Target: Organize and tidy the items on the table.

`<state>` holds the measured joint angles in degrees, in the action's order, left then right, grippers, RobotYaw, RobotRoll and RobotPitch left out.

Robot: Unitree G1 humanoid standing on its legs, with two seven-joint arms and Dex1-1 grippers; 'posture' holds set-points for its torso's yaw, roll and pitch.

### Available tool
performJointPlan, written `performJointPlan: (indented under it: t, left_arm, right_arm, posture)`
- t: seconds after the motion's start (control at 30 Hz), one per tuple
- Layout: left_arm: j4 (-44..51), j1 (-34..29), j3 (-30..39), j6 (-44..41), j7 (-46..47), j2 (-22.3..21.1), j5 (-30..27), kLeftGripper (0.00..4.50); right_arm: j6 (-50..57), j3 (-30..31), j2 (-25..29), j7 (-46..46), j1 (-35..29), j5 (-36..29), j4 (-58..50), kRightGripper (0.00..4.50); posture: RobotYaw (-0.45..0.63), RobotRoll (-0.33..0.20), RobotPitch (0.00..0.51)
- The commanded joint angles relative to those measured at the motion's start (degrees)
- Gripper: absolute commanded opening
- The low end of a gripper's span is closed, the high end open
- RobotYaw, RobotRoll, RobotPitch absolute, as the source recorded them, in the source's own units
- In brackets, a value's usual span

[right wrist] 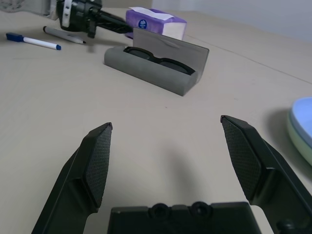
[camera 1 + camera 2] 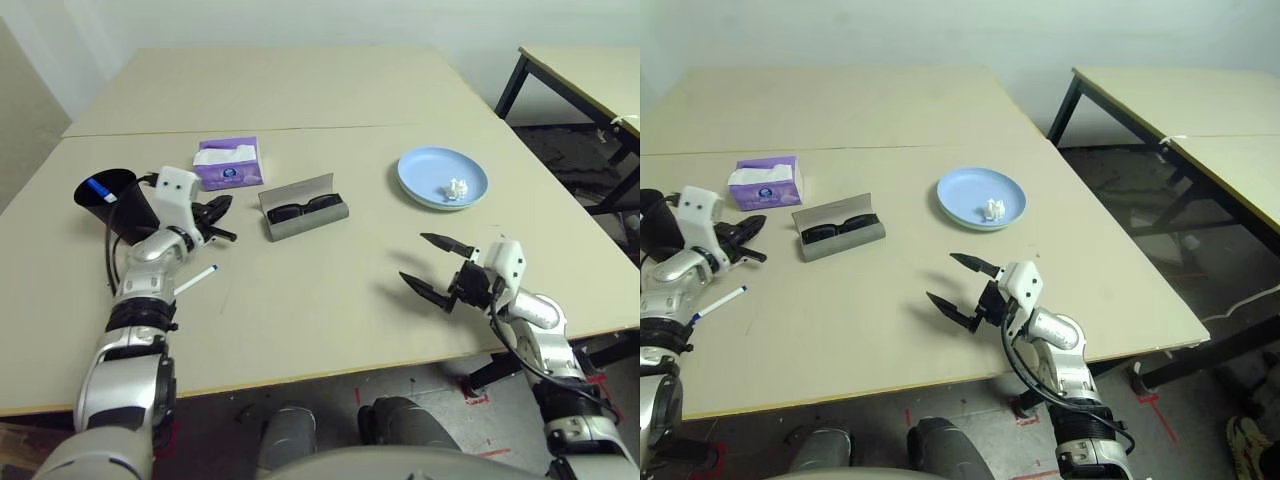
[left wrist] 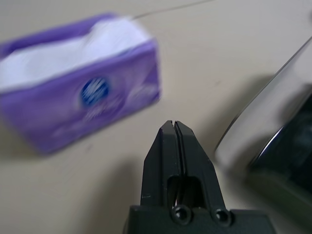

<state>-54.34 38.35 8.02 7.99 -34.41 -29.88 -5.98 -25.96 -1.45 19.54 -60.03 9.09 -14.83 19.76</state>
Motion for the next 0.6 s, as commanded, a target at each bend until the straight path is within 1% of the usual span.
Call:
performJointPlan:
  t: [0.03, 0.17, 0.27, 0.37, 0.5, 0.6]
  left_arm:
    - [-3.78, 2.35, -1.38, 2.30, -0.09, 1.06, 1.82, 0.04]
    - [-6.35, 4.15, -1.17, 3.90, 0.62, 1.57, 2.32, 0.04]
    - [-6.79, 4.01, -1.92, 5.29, -0.47, 1.47, 3.08, 0.04]
    - [-4.07, 1.09, -4.90, 7.81, -5.31, 0.32, 4.88, 0.04]
    - [0.63, -2.83, -6.55, 7.53, -10.89, -0.69, 4.70, 0.04]
    - [6.26, -6.57, -7.87, 6.69, -15.43, -1.94, 4.35, 0.04]
  right_arm:
    - [-0.82, 0.55, 0.86, 0.16, -0.68, -0.10, 0.59, 4.50]
    - [-0.84, 0.57, 1.41, 0.75, -1.07, -0.04, 0.09, 4.50]
    - [-0.63, 0.46, 1.94, 1.22, -1.26, -0.24, -0.63, 4.50]
    - [-0.35, -0.19, 2.60, 2.14, -0.41, -0.46, -0.65, 4.50]
    - [-0.02, -0.52, 2.97, 3.07, 1.06, -0.65, -0.18, 4.50]
    - [0.20, -0.40, 2.95, 3.41, 2.16, -0.74, 0.18, 4.50]
  posture:
    - [-0.08, 0.000, 0.055]
    - [-0.09, 0.000, 0.054]
    - [-0.10, 0.000, 0.054]
    - [-0.10, 0.000, 0.050]
    - [-0.10, 0.000, 0.049]
    - [-0.09, 0.000, 0.044]
